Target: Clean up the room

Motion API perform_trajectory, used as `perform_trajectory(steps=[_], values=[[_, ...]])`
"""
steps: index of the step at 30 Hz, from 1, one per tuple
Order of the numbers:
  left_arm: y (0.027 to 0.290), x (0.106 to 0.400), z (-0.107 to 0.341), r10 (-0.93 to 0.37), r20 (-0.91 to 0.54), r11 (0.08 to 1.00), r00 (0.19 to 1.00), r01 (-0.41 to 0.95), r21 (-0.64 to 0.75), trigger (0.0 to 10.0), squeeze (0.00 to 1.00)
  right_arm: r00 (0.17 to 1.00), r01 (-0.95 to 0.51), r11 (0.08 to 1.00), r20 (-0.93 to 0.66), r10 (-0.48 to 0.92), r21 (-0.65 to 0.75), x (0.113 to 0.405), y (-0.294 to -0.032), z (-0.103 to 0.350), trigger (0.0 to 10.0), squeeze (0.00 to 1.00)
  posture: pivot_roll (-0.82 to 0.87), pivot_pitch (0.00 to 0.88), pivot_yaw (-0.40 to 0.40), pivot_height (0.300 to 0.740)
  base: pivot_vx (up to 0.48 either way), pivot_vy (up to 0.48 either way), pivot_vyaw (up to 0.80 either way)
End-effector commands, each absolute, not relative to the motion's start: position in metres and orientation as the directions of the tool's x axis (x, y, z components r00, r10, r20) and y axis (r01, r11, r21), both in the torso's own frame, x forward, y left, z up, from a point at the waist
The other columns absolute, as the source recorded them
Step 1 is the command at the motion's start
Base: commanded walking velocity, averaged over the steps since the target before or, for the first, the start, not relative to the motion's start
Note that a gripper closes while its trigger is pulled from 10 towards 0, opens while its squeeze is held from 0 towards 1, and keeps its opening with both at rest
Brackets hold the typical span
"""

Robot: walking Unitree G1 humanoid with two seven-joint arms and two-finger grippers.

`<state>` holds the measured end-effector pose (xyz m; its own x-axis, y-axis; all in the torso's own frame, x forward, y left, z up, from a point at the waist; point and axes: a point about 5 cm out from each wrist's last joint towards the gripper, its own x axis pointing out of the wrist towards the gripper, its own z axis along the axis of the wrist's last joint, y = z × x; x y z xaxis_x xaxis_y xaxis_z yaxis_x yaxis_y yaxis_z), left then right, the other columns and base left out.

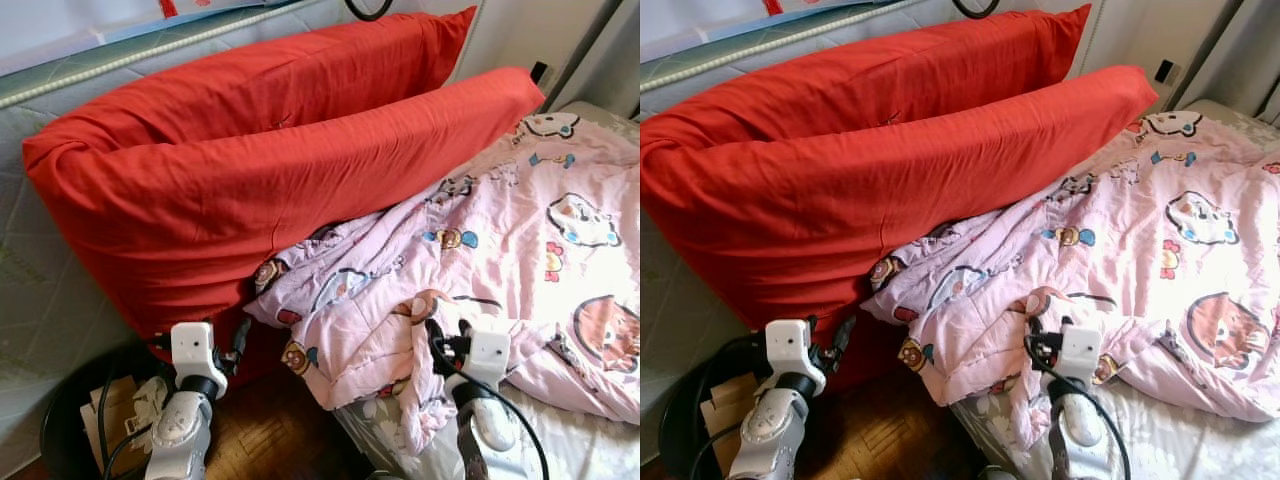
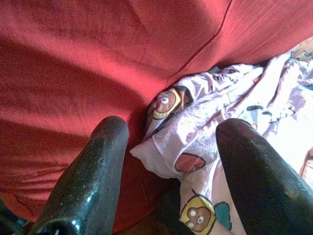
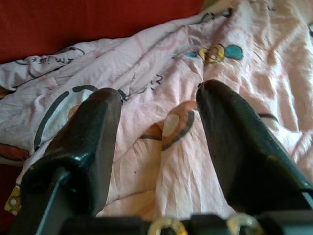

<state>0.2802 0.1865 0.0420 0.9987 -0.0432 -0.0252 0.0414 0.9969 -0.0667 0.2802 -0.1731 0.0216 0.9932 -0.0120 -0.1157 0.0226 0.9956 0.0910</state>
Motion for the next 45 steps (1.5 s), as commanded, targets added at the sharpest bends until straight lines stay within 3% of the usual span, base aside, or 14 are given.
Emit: perform_trajectory(steps=[1,11,45], values=[[0.187,0.278,0.04,-0.039,-0.04,0.996,0.998,0.036,-0.077,10.0,0.0,0.985,0.033,0.995,-0.172,-0.017,0.09,0.272,-0.175,0.01,10.0,0.0,0.01,0.222,-0.029,0.715,0.0,0.0,0.0],[0.185,0.277,0.039,-0.045,-0.049,0.996,0.998,0.041,-0.076,10.0,0.0,0.982,0.02,0.996,-0.188,-0.004,0.085,0.269,-0.172,0.006,10.0,0.0,0.01,0.224,-0.03,0.65,0.0,0.0,0.0],[0.18,0.278,0.042,-0.047,-0.044,0.995,0.998,0.043,-0.085,10.0,0.0,0.966,-0.08,0.989,-0.236,0.107,0.124,0.269,-0.161,-0.002,10.0,0.0,0.0,0.241,-0.037,0.62,0.0,0.0,0.0]])
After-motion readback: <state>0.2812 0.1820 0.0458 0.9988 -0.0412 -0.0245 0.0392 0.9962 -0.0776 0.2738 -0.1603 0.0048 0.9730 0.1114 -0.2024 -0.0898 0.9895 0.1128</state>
